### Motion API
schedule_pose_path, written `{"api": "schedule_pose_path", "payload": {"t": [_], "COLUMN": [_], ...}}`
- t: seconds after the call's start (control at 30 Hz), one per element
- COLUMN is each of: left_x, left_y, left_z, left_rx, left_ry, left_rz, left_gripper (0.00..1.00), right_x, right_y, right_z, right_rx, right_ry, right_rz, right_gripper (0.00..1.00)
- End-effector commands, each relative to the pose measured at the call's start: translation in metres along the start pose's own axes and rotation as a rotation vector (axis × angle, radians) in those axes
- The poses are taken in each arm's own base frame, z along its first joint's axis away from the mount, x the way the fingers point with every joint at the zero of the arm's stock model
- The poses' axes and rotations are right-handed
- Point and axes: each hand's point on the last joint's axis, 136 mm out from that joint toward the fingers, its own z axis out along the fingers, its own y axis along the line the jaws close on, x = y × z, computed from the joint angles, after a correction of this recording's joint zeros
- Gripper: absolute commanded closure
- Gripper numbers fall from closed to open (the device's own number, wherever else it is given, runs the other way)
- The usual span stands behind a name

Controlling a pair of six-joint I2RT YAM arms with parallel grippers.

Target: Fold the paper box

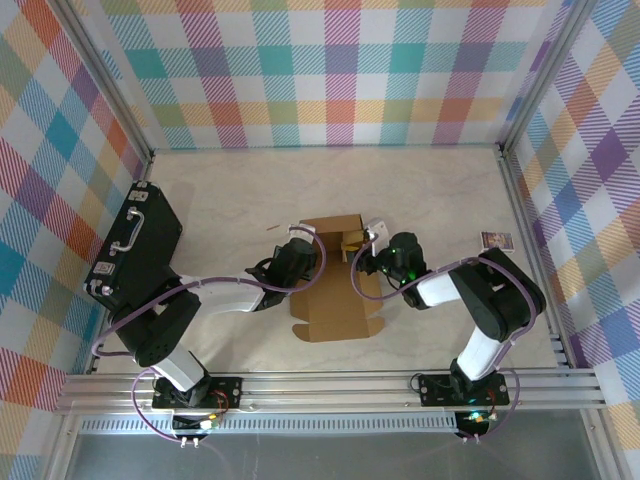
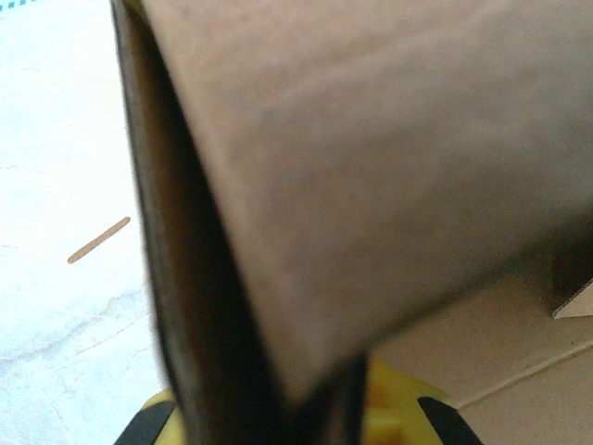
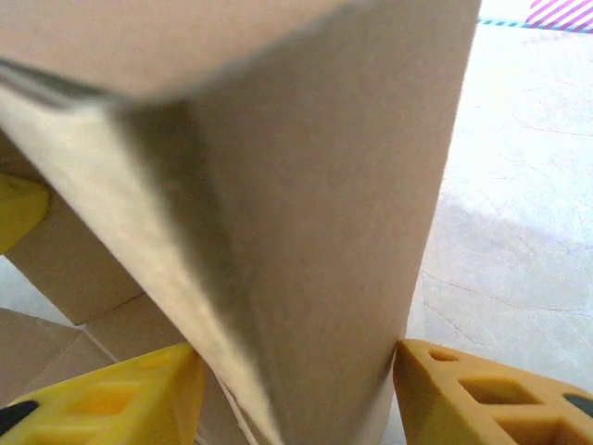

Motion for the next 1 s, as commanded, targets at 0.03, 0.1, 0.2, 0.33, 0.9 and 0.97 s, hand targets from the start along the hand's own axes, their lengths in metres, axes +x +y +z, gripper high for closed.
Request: {"api": "schedule_pose_path", "payload": {"t": [0.03, 0.1, 0.2, 0.33, 0.9, 0.97], "left_x": [0.008, 0.008, 0.008, 0.007, 0.005, 0.004], "left_y": [-0.019, -0.018, -0.019, -0.022, -0.023, -0.022], "left_z": [-0.005, -0.007, -0.008, -0.008, -0.012, -0.012], "left_rx": [0.098, 0.094, 0.105, 0.123, 0.128, 0.125], "left_ry": [0.030, 0.031, 0.033, 0.035, 0.044, 0.041], "left_rz": [0.027, 0.031, 0.034, 0.038, 0.040, 0.035], "left_gripper": [1.00, 1.00, 1.00, 1.00, 1.00, 1.00], "right_x": [-0.043, -0.045, -0.045, -0.045, -0.049, -0.049], "right_y": [-0.001, -0.009, -0.007, -0.003, -0.011, -0.011], "right_z": [0.011, 0.012, 0.012, 0.018, 0.021, 0.021], "right_rx": [0.096, 0.142, 0.132, 0.102, 0.155, 0.154], "right_ry": [-0.103, -0.127, -0.132, -0.113, -0.118, -0.113], "right_rz": [-0.080, -0.062, -0.061, -0.049, -0.060, -0.061], "right_gripper": [0.45, 0.49, 0.54, 0.60, 0.66, 0.67]}}
